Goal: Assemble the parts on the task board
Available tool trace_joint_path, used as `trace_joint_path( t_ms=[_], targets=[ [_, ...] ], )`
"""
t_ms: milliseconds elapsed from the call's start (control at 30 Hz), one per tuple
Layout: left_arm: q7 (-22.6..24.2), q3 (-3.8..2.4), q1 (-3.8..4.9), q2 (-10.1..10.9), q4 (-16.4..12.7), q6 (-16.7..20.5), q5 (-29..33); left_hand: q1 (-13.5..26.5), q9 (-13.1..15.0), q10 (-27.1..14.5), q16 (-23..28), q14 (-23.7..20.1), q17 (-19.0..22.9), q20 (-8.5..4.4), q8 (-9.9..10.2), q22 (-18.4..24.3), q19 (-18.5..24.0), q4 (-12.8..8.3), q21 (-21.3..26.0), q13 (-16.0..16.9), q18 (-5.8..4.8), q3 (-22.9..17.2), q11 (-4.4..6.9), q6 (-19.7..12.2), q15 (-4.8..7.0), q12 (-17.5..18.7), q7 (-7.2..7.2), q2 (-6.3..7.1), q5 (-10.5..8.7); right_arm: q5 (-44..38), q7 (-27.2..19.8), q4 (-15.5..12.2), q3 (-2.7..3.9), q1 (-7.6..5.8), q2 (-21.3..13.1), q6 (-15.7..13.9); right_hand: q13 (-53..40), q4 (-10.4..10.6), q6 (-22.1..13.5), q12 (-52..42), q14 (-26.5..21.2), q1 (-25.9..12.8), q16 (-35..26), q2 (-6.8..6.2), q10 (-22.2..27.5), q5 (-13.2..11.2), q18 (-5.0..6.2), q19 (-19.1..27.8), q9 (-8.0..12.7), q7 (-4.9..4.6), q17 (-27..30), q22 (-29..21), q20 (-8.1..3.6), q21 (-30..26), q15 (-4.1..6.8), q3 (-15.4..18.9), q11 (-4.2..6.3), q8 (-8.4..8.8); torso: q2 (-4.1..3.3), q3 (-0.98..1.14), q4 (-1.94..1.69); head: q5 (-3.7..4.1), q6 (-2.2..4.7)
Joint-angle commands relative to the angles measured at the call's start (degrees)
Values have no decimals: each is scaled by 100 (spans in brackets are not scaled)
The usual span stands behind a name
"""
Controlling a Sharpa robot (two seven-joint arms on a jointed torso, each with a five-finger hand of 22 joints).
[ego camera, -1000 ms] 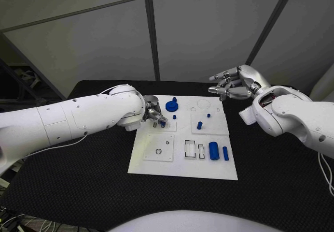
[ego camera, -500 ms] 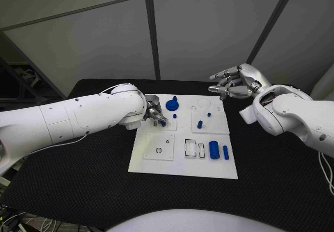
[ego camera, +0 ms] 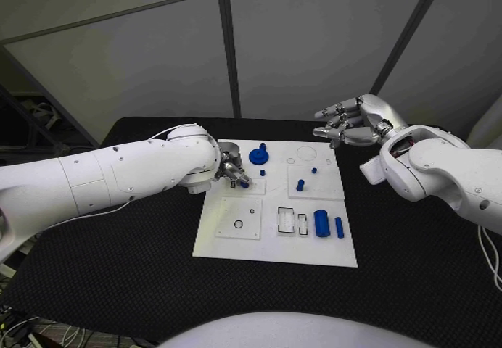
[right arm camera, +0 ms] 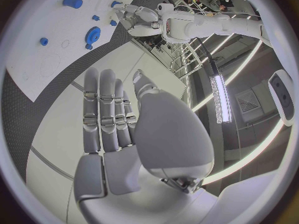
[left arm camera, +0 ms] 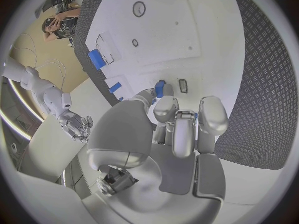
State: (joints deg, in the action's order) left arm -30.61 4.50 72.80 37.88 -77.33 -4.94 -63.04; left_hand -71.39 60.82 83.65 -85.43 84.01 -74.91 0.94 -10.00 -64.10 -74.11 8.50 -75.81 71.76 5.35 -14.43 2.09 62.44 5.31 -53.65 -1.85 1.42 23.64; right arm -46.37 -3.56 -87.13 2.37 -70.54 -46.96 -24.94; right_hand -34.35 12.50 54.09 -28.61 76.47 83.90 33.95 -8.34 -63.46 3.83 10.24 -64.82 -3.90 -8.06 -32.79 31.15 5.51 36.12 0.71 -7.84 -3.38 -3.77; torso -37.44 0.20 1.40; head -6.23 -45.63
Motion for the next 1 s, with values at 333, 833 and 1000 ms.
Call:
trace_joint_path(
  t_ms=[333,833,1000],
  targets=[
    [-25,2,-10,-49,36,-172,-56,-3,11,76,-28,461,-923,-1,2,4,-30,-1150,-15,4,23,-1183,24,31,28,33,0,-58,29,-15,-33,3,5,-12,12,47,6,-17,41,22,38,-44,-15,9,-42,35,24,-34,5,5,-7,-6,4,-32,1,-9,-3,4,-3,2,3,-1,-24],
    [-67,4,-24,-188,179,-336,-53,245,113,134,-57,471,-961,-9,1,-24,-34,-1150,-18,47,23,-1244,22,146,40,13,17,44,376,-15,-26,-2,5,-12,18,62,18,-12,41,17,48,-59,-28,12,-47,36,24,-47,5,6,-12,-15,4,-45,2,-9,-2,4,-3,5,7,-8,-62],
    [-87,6,-29,-222,225,-399,-52,421,175,175,-80,478,-989,-27,6,-37,-38,-1080,-17,76,22,-1196,38,204,67,-9,48,138,361,-15,-23,-3,5,-12,16,65,18,-12,41,17,48,-59,-28,12,-47,36,24,-47,5,6,-12,-15,4,-45,2,-9,-2,4,0,4,2,3,-72]
  ],
)
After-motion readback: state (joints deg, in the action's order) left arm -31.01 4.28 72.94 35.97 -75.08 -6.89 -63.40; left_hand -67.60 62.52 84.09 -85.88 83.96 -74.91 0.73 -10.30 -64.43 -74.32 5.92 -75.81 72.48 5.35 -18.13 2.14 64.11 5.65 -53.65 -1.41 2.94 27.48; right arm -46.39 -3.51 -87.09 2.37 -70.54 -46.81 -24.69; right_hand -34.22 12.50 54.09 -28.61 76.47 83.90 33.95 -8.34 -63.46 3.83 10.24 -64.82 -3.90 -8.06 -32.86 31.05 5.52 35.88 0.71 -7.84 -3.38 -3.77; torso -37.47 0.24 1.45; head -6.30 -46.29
